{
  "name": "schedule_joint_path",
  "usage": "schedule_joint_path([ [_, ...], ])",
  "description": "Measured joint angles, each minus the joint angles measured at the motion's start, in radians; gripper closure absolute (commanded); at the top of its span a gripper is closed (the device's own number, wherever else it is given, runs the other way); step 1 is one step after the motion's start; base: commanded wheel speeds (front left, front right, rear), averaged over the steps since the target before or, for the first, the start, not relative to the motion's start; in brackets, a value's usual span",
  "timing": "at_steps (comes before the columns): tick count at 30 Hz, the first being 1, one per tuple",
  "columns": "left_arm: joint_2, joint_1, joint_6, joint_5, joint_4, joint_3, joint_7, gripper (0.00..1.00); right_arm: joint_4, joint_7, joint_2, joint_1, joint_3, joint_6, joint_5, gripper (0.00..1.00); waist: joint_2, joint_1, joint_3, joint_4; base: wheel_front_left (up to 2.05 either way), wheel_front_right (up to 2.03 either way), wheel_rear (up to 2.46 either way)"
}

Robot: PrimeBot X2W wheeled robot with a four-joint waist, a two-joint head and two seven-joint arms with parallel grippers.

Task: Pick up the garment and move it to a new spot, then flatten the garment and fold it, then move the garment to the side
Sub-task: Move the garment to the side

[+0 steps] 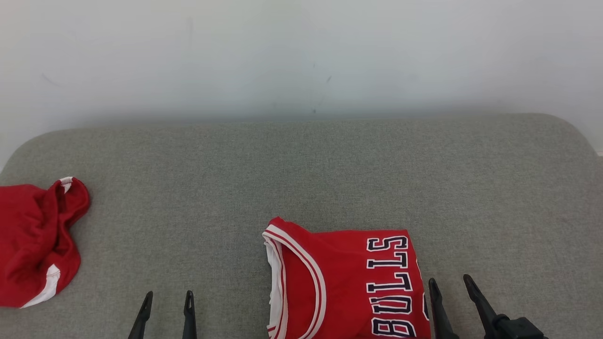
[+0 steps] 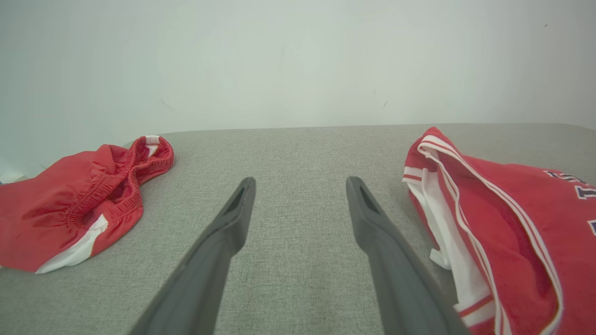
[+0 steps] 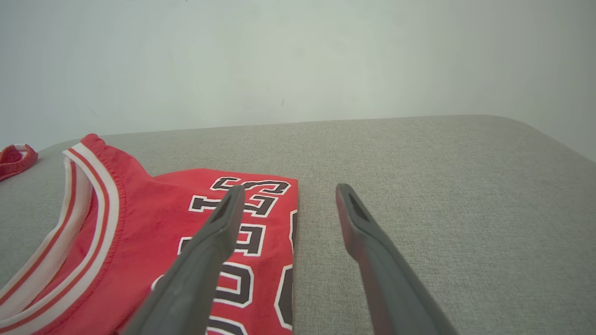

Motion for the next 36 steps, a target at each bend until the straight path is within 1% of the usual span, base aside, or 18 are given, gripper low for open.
schedule_joint_path([
  [5, 0.000, 0.000, -0.003, 0.000, 0.001, -0.002, 0.000, 0.00, 0.025, 0.000, 0.000, -0.022, -0.004, 0.000, -0.012, 0.00, 0.0000, 0.0000, 0.002, 0.002, 0.00, 0.00, 0.00],
  [9, 0.000, -0.002, -0.003, 0.000, 0.005, -0.006, 0.000, 0.00, 0.091, -0.002, 0.000, -0.077, -0.002, 0.000, -0.038, 0.00, 0.0000, 0.0000, 0.005, 0.005, 0.00, 0.00, 0.00],
  [13, 0.000, -0.013, -0.012, 0.002, 0.011, -0.012, 0.000, 0.00, 0.189, -0.002, -0.006, -0.142, 0.002, 0.000, -0.034, 0.00, 0.0000, 0.0000, 0.013, 0.016, 0.00, 0.00, 0.00],
  [17, 0.000, -0.026, -0.020, 0.003, 0.015, -0.016, 0.000, 0.00, 0.332, -0.002, -0.019, -0.198, 0.006, 0.000, -0.024, 0.00, 0.0000, 0.0001, 0.023, 0.034, 0.00, 0.00, 0.00],
  [22, 0.000, -0.028, -0.020, 0.002, 0.018, -0.018, 0.000, 0.00, 0.464, -0.002, -0.025, -0.259, 0.040, 0.000, 0.007, 0.00, 0.0000, 0.0001, 0.034, 0.054, 0.00, 0.00, 0.00],
  [27, 0.000, -0.028, -0.021, 0.002, 0.021, -0.016, 0.000, 0.00, 0.597, -0.004, -0.023, -0.307, 0.083, 0.000, 0.043, 0.00, 0.0000, 0.0000, 0.040, 0.059, 0.00, 0.00, 0.00],
  [28, 0.000, -0.028, -0.021, 0.002, 0.021, -0.016, 0.000, 0.00, 0.621, -0.004, -0.023, -0.318, 0.089, 0.000, 0.051, 0.09, -0.0001, -0.0001, 0.040, 0.060, 0.00, 0.00, 0.00],
  [29, 0.000, -0.028, -0.021, 0.002, 0.021, -0.016, 0.000, 0.00, 0.639, -0.004, -0.023, -0.329, 0.094, 0.000, 0.063, 0.41, -0.0001, -0.0001, 0.040, 0.060, 0.00, 0.00, 0.00],
  [30, 0.000, -0.028, -0.021, 0.002, 0.021, -0.016, 0.000, 0.00, 0.655, -0.005, -0.024, -0.340, 0.102, 0.000, 0.072, 0.67, -0.0001, 0.0000, 0.040, 0.060, 0.00, 0.00, 0.00],
  [31, 0.000, -0.029, -0.021, 0.002, 0.021, -0.016, 0.000, 0.00, 0.667, -0.006, -0.026, -0.350, 0.111, 0.000, 0.078, 0.85, 0.0000, 0.0000, 0.041, 0.060, 0.00, 0.00, 0.00],
  [32, 0.000, -0.031, -0.021, 0.001, 0.021, -0.016, 0.000, 0.00, 0.673, -0.007, -0.029, -0.359, 0.119, 0.000, 0.087, 1.00, -0.0001, 0.0000, 0.043, 0.060, 0.00, 0.00, 0.00],
  [36, 0.000, -0.042, -0.020, -0.001, 0.016, -0.017, 0.000, 0.00, 0.684, -0.007, -0.046, -0.396, 0.150, 0.001, 0.113, 1.00, 0.0000, 0.0000, 0.053, 0.057, 0.00, 0.00, 0.00],
])
